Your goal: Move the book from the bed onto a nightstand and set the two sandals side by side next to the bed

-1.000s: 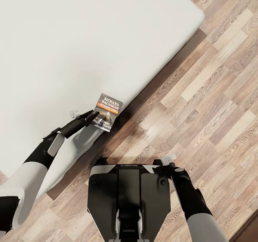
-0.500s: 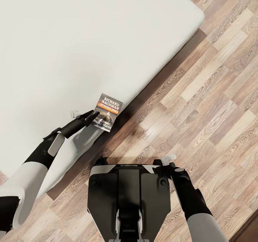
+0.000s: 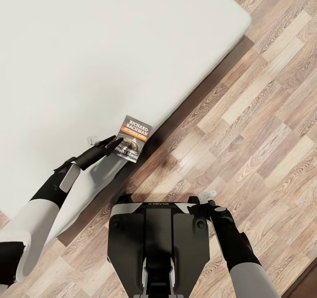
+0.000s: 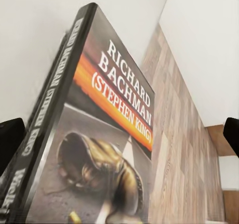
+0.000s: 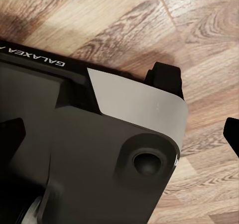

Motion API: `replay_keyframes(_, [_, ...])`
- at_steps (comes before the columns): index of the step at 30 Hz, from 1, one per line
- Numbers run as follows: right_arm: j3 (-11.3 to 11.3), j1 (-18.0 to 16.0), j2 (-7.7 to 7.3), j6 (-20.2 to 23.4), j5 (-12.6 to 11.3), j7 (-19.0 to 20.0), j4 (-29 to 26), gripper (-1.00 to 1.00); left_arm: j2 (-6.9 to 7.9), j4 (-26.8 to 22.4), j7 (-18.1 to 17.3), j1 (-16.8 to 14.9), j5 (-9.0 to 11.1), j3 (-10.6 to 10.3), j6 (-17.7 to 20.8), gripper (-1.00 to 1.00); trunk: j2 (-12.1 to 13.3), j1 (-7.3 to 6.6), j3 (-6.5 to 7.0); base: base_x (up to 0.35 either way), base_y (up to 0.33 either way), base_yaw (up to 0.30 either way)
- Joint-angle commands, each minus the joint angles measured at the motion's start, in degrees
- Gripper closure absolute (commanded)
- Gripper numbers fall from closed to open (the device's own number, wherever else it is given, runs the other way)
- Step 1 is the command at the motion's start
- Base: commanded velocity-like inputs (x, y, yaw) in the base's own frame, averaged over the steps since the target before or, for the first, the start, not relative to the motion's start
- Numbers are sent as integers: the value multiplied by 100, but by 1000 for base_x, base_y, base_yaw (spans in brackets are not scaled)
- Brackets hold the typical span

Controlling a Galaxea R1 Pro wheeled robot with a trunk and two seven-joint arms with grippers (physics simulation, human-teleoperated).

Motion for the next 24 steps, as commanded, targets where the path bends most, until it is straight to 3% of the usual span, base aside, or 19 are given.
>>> replay_keyframes(1, [-22, -1, 8, 15, 60, 55, -9, -100, 6, -5, -9, -2, 59, -47, 54, -100, -9, 4, -6, 0, 0, 0])
replay_keyframes(24, [-22, -1, 8, 15, 61, 55, -11, -100, 15, -38, -6, -2, 59, -137, 113, -100, -9, 4, -6, 0, 0, 0])
